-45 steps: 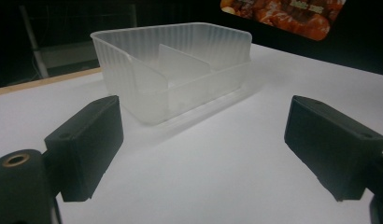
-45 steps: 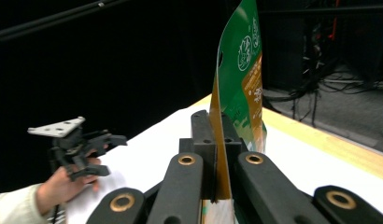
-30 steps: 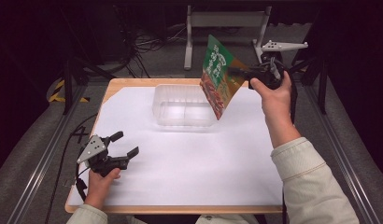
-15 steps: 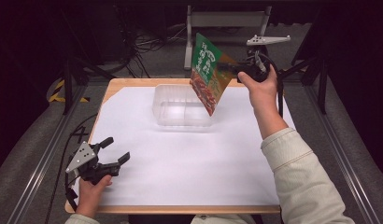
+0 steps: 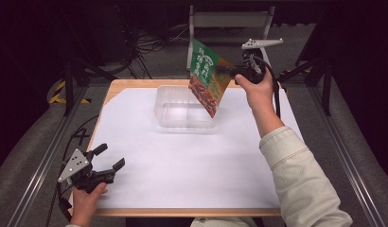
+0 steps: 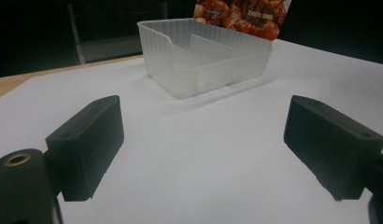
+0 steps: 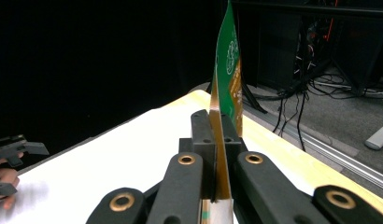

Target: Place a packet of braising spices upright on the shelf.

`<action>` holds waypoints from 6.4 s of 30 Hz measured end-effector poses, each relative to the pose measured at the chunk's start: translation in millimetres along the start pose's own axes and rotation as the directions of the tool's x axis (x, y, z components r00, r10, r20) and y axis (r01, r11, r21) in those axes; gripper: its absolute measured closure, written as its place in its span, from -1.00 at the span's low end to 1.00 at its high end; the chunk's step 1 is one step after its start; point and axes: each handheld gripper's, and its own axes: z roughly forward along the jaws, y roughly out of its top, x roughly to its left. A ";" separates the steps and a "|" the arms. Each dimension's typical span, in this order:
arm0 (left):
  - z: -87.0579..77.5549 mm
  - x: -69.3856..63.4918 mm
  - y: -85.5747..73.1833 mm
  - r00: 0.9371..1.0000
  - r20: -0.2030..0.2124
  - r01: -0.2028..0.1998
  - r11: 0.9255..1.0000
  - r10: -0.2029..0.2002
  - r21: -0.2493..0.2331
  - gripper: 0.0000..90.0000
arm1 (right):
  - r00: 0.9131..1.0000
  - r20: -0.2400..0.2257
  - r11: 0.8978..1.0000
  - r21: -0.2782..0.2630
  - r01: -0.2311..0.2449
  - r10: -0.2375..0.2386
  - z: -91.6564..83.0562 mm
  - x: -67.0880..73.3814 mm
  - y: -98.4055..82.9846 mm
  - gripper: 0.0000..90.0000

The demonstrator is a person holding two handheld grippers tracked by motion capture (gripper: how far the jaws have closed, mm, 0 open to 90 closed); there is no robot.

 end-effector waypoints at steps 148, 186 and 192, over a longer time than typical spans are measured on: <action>52.0 -1.4 13.6 0.993 0.119 -0.011 1.000 0.010 0.005 -0.73 | 0.987 0.069 0.979 -0.139 0.151 -0.142 -101.4 28.7 -122.1 -0.40; 50.6 2.6 10.8 0.981 0.192 -0.006 1.000 0.009 -0.016 -0.74 | 0.988 0.151 0.991 -0.127 0.051 -0.031 -99.2 39.2 -247.7 -0.48; 52.5 2.9 10.4 0.981 0.195 -0.009 1.000 0.010 -0.006 -0.74 | 0.985 0.166 0.992 -0.110 0.059 -0.040 -99.9 39.2 -253.2 -0.49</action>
